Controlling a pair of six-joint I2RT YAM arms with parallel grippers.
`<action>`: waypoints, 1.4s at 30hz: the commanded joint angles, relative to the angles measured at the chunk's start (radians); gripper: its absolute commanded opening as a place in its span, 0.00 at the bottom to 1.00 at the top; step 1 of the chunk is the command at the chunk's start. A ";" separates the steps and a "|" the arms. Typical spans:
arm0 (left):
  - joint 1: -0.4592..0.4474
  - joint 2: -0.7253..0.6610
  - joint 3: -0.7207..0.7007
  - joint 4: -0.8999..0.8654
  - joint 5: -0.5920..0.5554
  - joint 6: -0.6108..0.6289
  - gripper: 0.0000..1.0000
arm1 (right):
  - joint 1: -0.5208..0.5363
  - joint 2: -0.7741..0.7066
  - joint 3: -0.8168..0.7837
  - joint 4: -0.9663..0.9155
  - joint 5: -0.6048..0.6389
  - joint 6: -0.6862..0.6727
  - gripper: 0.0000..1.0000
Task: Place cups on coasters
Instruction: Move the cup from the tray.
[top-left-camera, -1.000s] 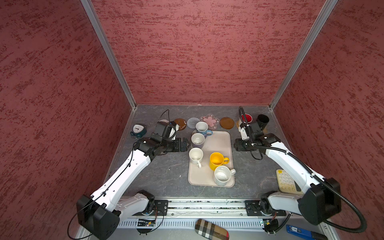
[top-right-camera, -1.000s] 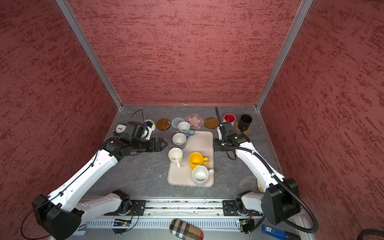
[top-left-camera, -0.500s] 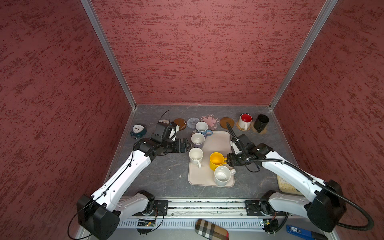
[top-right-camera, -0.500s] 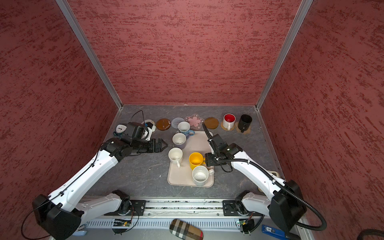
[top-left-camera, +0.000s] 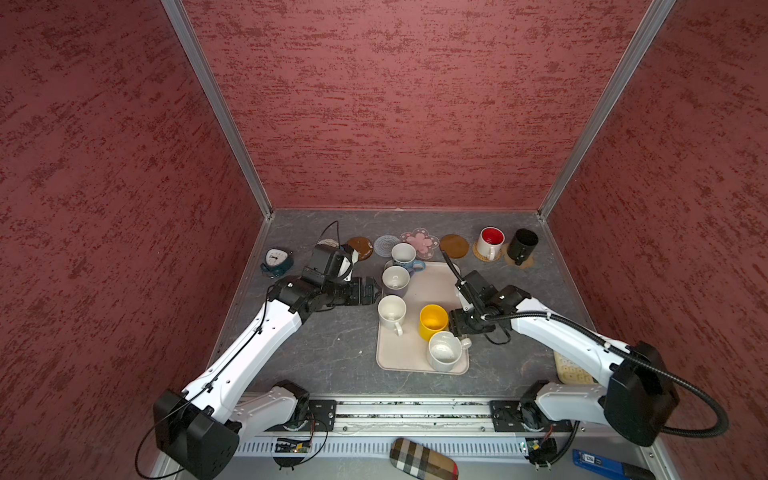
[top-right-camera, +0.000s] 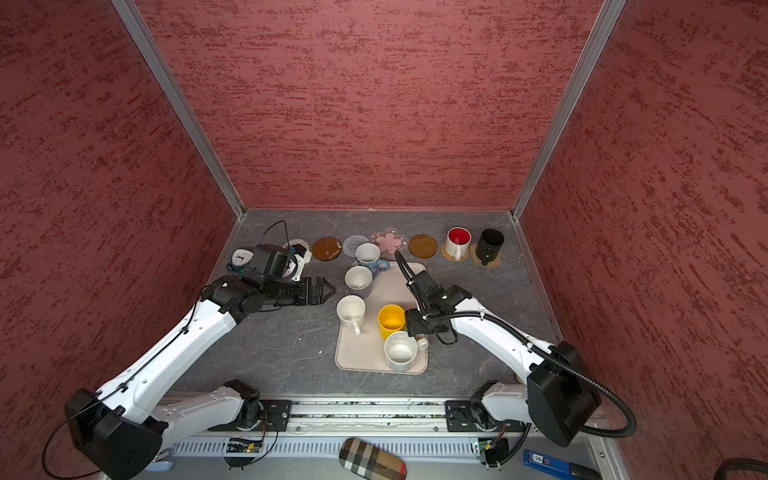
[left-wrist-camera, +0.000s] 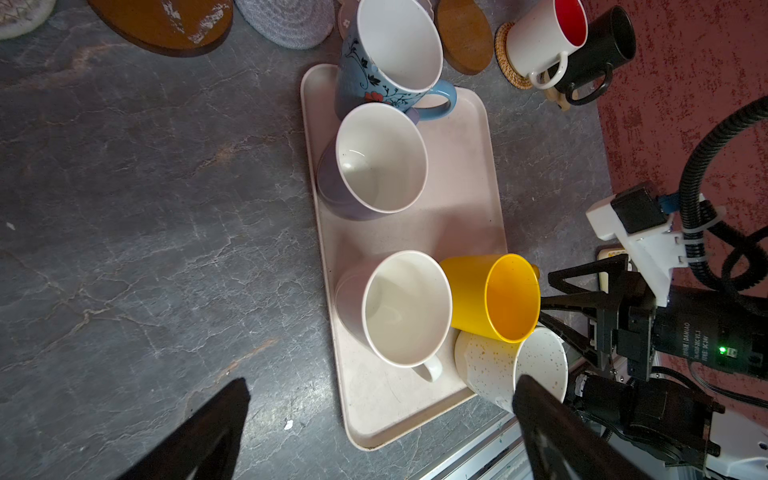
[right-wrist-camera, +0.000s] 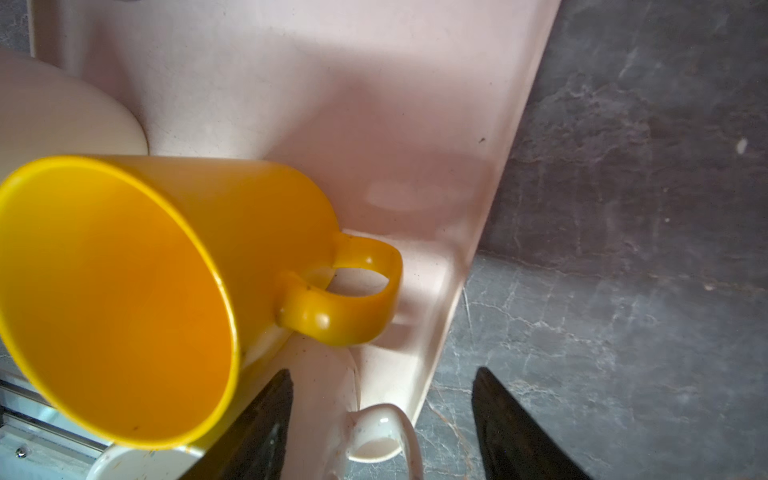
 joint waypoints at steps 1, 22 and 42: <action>0.000 -0.003 -0.008 0.015 0.009 0.008 1.00 | 0.004 0.020 0.013 0.029 0.036 -0.014 0.68; 0.006 -0.002 0.003 -0.003 0.000 0.013 1.00 | 0.004 0.079 0.037 0.078 -0.027 -0.121 0.85; -0.299 -0.031 -0.090 0.046 -0.042 -0.011 0.31 | 0.004 0.125 0.038 0.183 -0.056 -0.113 0.89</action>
